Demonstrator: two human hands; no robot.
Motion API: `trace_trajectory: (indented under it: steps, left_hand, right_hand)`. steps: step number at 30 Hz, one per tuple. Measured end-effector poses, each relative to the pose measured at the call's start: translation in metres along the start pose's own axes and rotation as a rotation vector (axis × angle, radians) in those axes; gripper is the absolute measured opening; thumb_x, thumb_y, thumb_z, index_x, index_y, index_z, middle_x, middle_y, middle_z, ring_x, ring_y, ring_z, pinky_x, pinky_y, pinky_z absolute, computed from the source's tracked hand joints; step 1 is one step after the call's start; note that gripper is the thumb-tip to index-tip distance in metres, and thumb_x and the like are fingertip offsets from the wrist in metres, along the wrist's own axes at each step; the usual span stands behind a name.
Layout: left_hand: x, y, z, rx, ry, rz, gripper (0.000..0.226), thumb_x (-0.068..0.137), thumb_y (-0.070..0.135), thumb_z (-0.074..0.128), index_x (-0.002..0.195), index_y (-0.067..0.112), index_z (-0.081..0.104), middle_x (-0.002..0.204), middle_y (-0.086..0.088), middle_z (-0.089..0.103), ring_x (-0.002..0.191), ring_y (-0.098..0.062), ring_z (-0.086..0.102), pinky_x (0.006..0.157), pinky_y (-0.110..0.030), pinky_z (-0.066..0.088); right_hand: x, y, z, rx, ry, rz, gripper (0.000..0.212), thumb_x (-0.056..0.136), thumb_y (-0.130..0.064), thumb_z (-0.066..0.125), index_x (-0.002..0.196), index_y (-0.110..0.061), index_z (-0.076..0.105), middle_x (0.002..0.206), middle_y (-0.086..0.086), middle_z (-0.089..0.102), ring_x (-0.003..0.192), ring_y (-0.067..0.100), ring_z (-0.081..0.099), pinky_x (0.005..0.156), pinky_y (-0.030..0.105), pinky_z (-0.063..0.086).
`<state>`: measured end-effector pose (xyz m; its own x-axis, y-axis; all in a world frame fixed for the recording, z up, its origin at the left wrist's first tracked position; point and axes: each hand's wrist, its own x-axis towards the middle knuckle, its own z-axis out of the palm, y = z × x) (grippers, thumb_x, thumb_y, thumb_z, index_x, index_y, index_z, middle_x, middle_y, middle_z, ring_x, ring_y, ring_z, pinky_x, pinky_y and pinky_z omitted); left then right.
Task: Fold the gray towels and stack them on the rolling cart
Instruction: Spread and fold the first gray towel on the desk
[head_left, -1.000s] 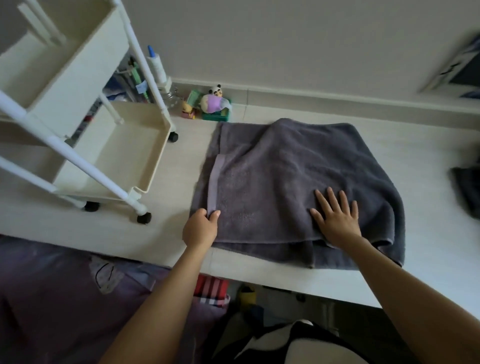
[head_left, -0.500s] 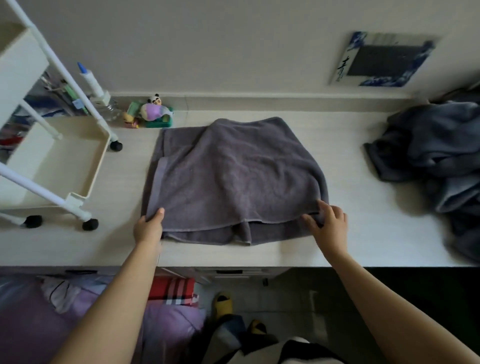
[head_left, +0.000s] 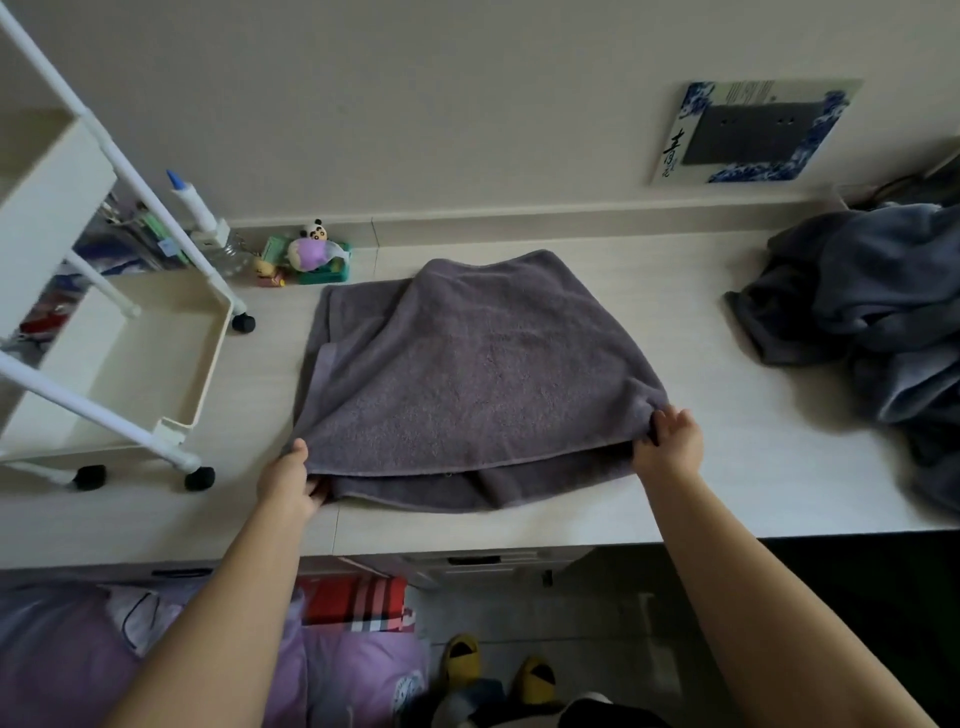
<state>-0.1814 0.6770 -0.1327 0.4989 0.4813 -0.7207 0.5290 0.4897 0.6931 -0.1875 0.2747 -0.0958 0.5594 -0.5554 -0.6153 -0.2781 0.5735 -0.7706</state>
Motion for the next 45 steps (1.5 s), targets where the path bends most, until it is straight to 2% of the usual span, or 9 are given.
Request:
trace_trajectory:
  steps: [2,6,10,18,24,27,33,36,45]
  left_hand:
    - [0.006,-0.001,-0.006,0.029,0.018,0.032,0.047,0.092,0.033,0.057,0.132,0.012,0.046,0.13,-0.01,0.055,0.115,-0.031,0.055,0.091,-0.047,0.048]
    - [0.003,-0.001,-0.007,0.042,0.005,0.066,0.048,0.093,0.032,0.055,0.136,0.015,0.041,0.134,-0.009,0.052,0.118,-0.03,0.054,0.096,-0.049,0.044]
    - [-0.001,-0.003,-0.004,-0.011,0.005,0.079,0.044,0.097,0.028,0.049,0.137,0.013,0.039,0.136,-0.009,0.05,0.123,-0.031,0.049,0.101,-0.051,0.039]
    - [-0.011,-0.008,-0.002,0.059,-0.124,0.045,0.051,0.083,0.022,0.069,0.128,0.005,0.052,0.127,-0.009,0.058,0.115,-0.025,0.056,0.09,-0.035,0.046]
    - [-0.012,0.016,-0.006,-0.095,-0.127,0.03,0.047,0.097,0.026,0.048,0.14,0.011,0.036,0.144,-0.012,0.039,0.136,-0.032,0.033,0.11,-0.057,0.024]
    - [-0.012,0.017,-0.009,-0.113,-0.09,0.016,0.045,0.099,0.022,0.043,0.141,0.01,0.034,0.145,-0.014,0.037,0.135,-0.034,0.033,0.109,-0.058,0.024]
    - [-0.013,-0.006,-0.019,0.47,0.16,0.153,0.035,0.091,0.009,0.052,0.123,-0.006,0.05,0.104,-0.016,0.059,0.089,-0.033,0.056,0.083,-0.043,0.045]
    - [-0.019,-0.008,-0.027,0.864,0.199,0.288,0.033,0.09,0.01,0.052,0.115,-0.011,0.054,0.11,-0.03,0.06,0.097,-0.043,0.057,0.073,-0.04,0.042]
    - [-0.02,-0.008,-0.042,1.096,0.256,0.343,0.052,0.084,0.035,0.066,0.108,-0.01,0.06,0.113,-0.031,0.055,0.105,-0.044,0.053,0.084,-0.042,0.046]
  right_hand:
    - [0.002,-0.007,-0.002,0.012,0.061,0.002,0.033,0.097,-0.023,0.044,0.124,-0.008,0.054,0.12,0.003,0.062,0.115,0.016,0.057,0.096,0.026,0.045]
    - [-0.014,-0.029,-0.008,0.082,0.091,-0.145,0.007,0.091,-0.014,0.055,0.09,-0.012,0.061,0.091,-0.002,0.06,0.083,0.006,0.057,0.064,0.009,0.045]
    - [-0.031,-0.019,-0.015,-0.071,0.021,-0.29,0.025,0.091,-0.012,0.051,0.113,-0.01,0.064,0.104,-0.001,0.062,0.099,0.011,0.056,0.085,0.021,0.044]
    - [0.014,0.032,-0.014,-0.108,-0.074,-0.012,0.026,0.088,-0.002,0.056,0.114,-0.003,0.053,0.133,0.01,0.048,0.122,0.03,0.05,0.102,0.042,0.044]
    - [0.002,-0.013,-0.011,-0.037,0.187,-0.038,0.019,0.086,-0.018,0.055,0.07,-0.013,0.049,0.069,0.003,0.045,0.06,0.016,0.043,0.055,0.025,0.035]
    - [-0.01,-0.024,-0.009,-0.025,0.19,-0.162,0.023,0.081,-0.017,0.055,0.061,-0.013,0.045,0.064,-0.002,0.039,0.059,0.011,0.037,0.057,0.025,0.033]
    - [-0.018,0.019,-0.034,-0.586,0.15,-0.254,0.023,0.089,-0.009,0.056,0.109,-0.001,0.064,0.12,0.014,0.056,0.089,0.026,0.062,0.084,0.032,0.051]
    - [-0.017,0.032,-0.044,-0.862,0.075,-0.312,0.03,0.089,-0.008,0.059,0.117,0.003,0.056,0.129,0.011,0.039,0.089,0.018,0.048,0.088,0.027,0.04]
    - [-0.019,0.038,-0.059,-1.161,-0.017,-0.488,0.056,0.085,-0.027,0.067,0.13,0.001,0.049,0.129,0.017,0.039,0.117,0.032,0.045,0.103,0.037,0.037]
